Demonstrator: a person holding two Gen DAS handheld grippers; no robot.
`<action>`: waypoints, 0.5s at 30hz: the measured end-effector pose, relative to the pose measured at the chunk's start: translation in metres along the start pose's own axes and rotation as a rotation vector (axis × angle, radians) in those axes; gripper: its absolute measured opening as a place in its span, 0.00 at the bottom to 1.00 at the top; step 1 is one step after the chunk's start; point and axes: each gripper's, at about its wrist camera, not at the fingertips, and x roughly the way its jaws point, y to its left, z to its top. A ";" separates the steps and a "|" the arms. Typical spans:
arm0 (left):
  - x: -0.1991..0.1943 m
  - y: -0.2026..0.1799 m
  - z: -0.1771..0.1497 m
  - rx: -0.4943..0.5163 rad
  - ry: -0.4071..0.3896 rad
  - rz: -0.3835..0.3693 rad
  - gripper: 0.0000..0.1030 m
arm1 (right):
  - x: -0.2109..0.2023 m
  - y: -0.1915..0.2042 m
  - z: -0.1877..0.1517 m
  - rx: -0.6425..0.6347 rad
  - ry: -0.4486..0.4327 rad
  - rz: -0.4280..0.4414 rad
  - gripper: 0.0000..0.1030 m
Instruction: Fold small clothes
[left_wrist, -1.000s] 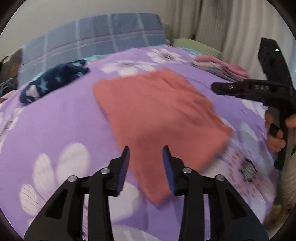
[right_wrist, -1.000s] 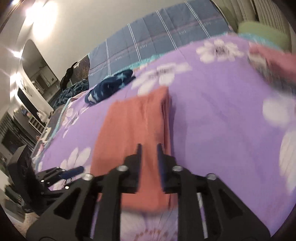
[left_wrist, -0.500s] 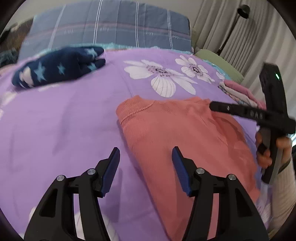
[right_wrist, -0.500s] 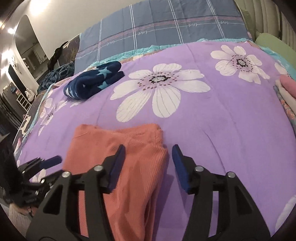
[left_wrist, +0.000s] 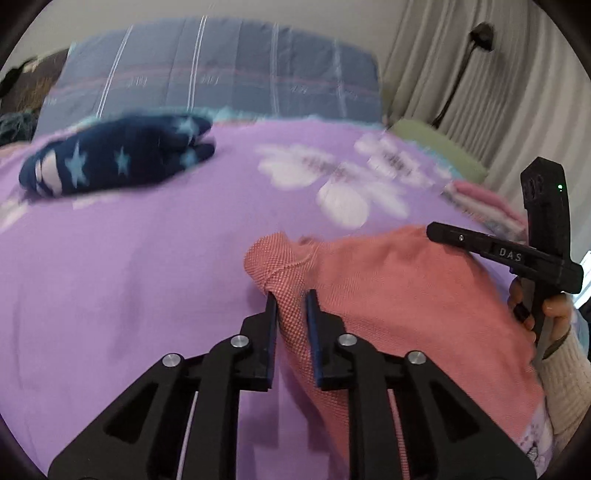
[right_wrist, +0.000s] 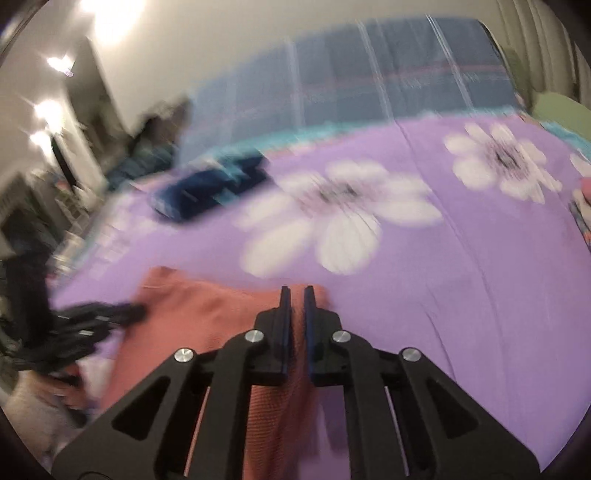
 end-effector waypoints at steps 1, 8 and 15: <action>-0.001 0.004 0.000 -0.017 -0.001 0.005 0.31 | -0.002 -0.004 -0.001 0.022 -0.004 0.004 0.21; -0.052 -0.017 0.002 0.067 -0.093 -0.038 0.35 | -0.058 0.010 -0.006 0.001 -0.037 0.041 0.13; -0.051 -0.072 -0.060 0.271 0.064 -0.075 0.35 | -0.075 0.068 -0.070 -0.225 0.078 0.070 0.10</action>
